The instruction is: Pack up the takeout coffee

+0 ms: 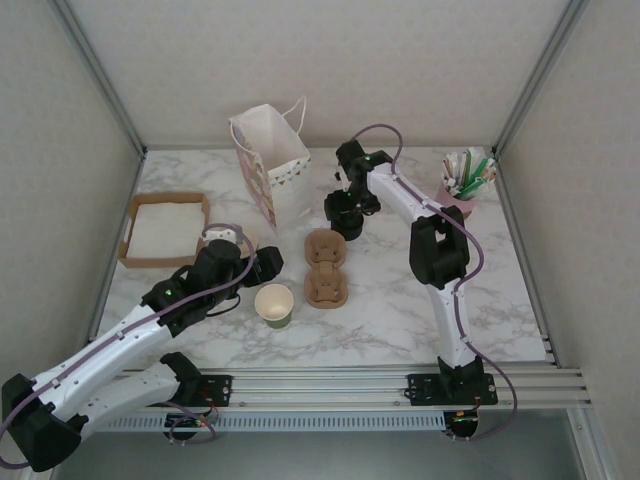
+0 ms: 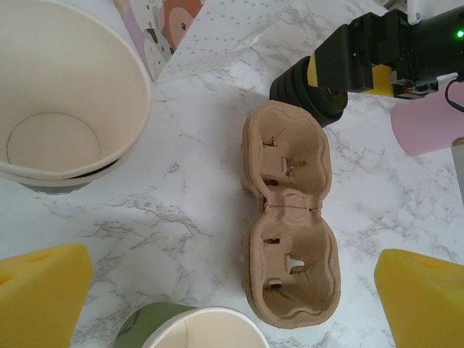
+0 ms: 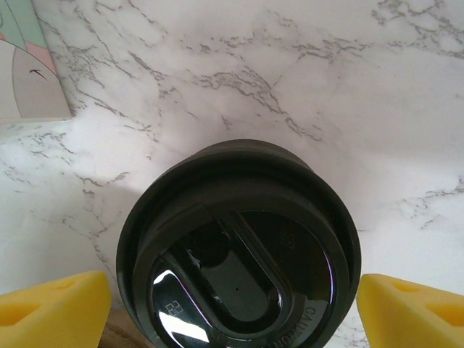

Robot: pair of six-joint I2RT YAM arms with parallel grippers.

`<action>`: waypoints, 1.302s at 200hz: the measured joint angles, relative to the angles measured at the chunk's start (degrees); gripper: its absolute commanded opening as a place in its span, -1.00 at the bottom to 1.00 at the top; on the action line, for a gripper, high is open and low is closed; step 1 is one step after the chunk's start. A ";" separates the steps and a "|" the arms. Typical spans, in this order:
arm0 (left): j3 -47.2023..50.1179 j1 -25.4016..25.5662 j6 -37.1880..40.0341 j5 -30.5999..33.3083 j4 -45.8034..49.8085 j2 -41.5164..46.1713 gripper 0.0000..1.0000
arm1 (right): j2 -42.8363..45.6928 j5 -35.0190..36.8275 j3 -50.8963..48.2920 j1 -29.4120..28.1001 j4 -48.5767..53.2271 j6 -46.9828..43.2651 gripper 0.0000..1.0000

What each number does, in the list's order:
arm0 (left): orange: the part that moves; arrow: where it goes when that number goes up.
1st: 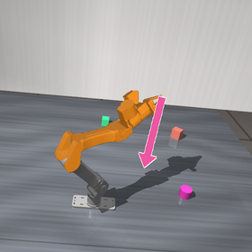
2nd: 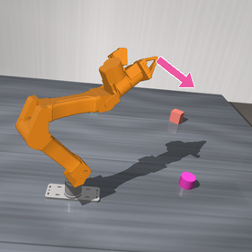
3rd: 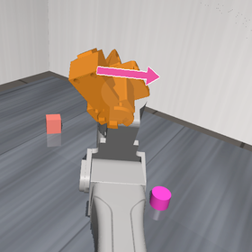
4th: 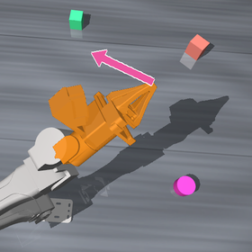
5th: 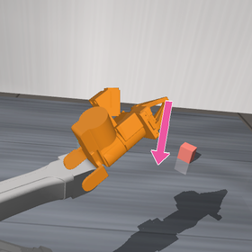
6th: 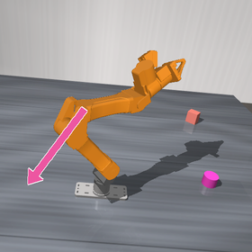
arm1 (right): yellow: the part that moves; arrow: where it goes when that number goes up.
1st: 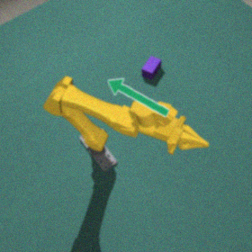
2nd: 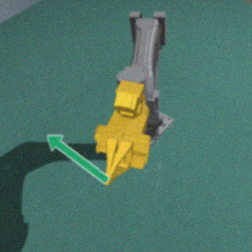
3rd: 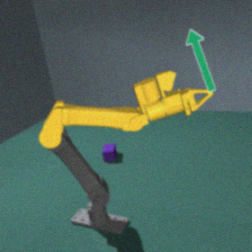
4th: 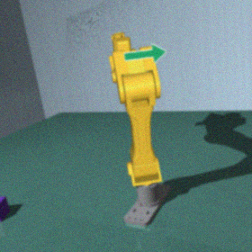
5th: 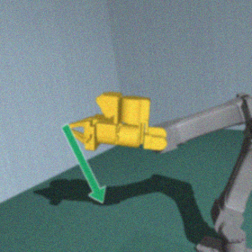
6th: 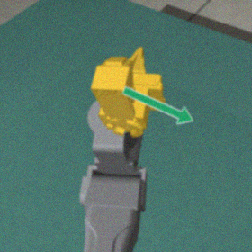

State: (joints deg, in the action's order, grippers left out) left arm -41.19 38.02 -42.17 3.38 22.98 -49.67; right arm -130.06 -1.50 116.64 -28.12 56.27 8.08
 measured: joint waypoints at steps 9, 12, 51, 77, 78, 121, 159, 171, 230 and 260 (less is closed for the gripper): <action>0.07 0.00 0.00 0.00 0.00 0.11 0.99 | -0.04 0.02 0.00 0.00 0.13 0.00 0.77; 0.07 0.00 0.00 0.00 0.00 0.15 0.99 | -0.04 0.02 0.00 0.00 0.15 0.00 0.77; 0.09 -0.04 0.00 0.00 0.00 0.50 0.99 | -0.07 0.00 0.00 0.11 0.11 0.00 0.74; 0.09 -0.37 0.00 0.00 0.00 0.61 0.99 | -0.13 0.00 0.00 0.11 0.13 0.00 0.73; 0.09 -0.37 0.00 0.02 0.00 0.61 0.99 | -0.13 0.00 0.00 0.11 0.11 0.00 0.73; 0.15 -0.42 0.00 -0.02 0.00 0.61 0.99 | -0.26 -0.02 0.00 0.13 0.13 0.02 0.65; 0.17 -0.42 0.00 0.00 0.00 0.61 0.99 | -0.28 -0.02 0.00 0.13 0.11 0.02 0.63; 0.17 -0.42 0.00 0.00 0.00 0.61 0.99 | -0.28 -0.02 0.00 0.13 0.11 0.02 0.60; 0.17 -0.42 0.02 -0.02 0.00 0.61 0.99 | -0.28 -0.02 0.00 0.13 0.11 0.02 0.57; 0.17 -0.63 0.02 0.00 0.02 0.61 0.99 | -0.28 -0.07 0.00 0.24 0.11 0.02 0.54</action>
State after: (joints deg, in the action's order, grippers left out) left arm -41.01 37.39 -42.15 3.38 23.00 -49.06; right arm -130.34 -1.56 116.64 -27.88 56.38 8.10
